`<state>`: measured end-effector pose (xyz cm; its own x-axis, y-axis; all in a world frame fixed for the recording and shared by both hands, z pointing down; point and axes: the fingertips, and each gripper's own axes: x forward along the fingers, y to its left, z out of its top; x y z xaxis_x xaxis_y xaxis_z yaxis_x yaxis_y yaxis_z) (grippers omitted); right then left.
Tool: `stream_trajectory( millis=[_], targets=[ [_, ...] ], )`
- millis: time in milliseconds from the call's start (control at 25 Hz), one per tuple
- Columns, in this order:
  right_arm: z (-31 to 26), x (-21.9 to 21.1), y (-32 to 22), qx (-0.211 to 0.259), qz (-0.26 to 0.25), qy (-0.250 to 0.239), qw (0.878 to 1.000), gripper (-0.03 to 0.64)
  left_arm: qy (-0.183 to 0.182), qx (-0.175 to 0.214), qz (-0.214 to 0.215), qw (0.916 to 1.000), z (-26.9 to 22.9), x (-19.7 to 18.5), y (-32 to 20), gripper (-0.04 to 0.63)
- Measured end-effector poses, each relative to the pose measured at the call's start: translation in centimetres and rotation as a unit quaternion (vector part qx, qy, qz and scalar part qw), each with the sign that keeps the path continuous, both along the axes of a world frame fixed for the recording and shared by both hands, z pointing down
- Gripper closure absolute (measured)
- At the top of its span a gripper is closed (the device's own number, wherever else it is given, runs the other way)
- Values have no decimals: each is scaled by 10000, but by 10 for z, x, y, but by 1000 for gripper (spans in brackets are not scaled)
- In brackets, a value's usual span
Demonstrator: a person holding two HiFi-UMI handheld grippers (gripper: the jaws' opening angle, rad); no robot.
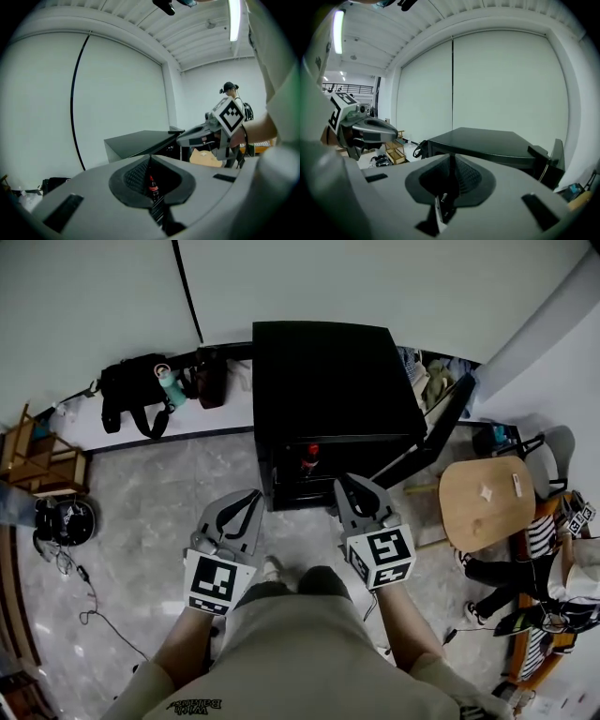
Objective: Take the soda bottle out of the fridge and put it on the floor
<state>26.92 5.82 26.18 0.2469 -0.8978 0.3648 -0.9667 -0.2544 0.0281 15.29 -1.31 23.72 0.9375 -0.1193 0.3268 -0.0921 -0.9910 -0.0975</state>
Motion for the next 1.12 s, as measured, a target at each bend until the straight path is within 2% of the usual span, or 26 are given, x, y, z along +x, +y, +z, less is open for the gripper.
stream_trajectory(
  millis=[120, 200, 360, 640, 800, 1120],
  targets=[
    [24, 14, -14, -127, -70, -27, 9999, 596, -68, -114, -81, 9999, 13, 7, -5, 588],
    [40, 25, -23, -221, -139, -88, 9996, 526, -135, -100, -175, 9997, 21, 13, -9, 588],
    [74, 43, -40, -461, -349, -223, 9981, 516, 11, -248, -533, 9983, 30, 23, -17, 588],
    [123, 59, -65, -840, -794, -176, 9931, 472, -80, -447, -887, 9950, 50, 38, -18, 588],
    [150, 67, -72, -964, -905, -152, 9911, 456, -101, -407, -997, 9941, 58, 46, -18, 588],
    [188, 79, -86, -781, -911, -398, 9920, 428, -205, -560, -1169, 9914, 81, 55, -14, 588]
  ],
)
